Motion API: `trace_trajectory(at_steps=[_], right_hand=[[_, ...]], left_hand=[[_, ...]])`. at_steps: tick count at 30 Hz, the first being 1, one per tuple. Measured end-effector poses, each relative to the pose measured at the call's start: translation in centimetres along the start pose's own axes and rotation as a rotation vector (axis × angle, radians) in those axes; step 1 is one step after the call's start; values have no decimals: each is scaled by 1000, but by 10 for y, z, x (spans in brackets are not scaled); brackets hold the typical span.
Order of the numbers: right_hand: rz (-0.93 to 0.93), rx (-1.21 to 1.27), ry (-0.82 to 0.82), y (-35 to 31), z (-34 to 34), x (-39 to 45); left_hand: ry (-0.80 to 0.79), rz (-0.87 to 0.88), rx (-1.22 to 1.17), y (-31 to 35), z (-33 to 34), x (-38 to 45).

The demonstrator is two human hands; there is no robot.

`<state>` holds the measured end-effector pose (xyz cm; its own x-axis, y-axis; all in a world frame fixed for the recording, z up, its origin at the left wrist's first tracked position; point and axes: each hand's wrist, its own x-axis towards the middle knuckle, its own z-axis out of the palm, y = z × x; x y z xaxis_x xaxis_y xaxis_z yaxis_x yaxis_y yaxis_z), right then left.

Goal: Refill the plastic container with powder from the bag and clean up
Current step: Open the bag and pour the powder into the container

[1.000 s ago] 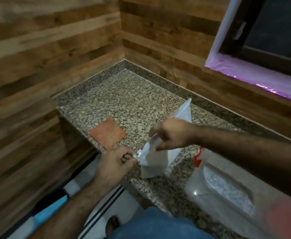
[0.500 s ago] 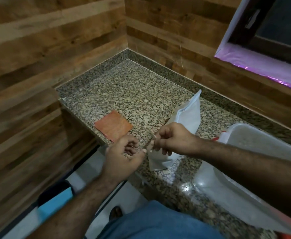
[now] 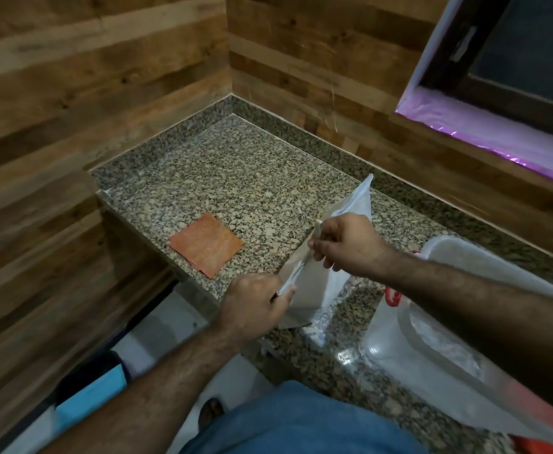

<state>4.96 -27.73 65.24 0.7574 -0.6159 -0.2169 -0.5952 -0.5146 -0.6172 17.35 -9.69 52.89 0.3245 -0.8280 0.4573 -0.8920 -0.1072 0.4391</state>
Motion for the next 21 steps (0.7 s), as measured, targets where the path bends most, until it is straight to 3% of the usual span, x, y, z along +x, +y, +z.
trace_trajectory(at_steps=[12,15,21], right_hand=[[249,-18,466,83,-104,116],[304,-107,526,99,-110,126],[373,67,661,106,-97,121]], left_hand=[[-35,40,-52,-12,4,-2],[-41,48,-47,-11,4,-1],[-50,63,-47,-13,4,-1]])
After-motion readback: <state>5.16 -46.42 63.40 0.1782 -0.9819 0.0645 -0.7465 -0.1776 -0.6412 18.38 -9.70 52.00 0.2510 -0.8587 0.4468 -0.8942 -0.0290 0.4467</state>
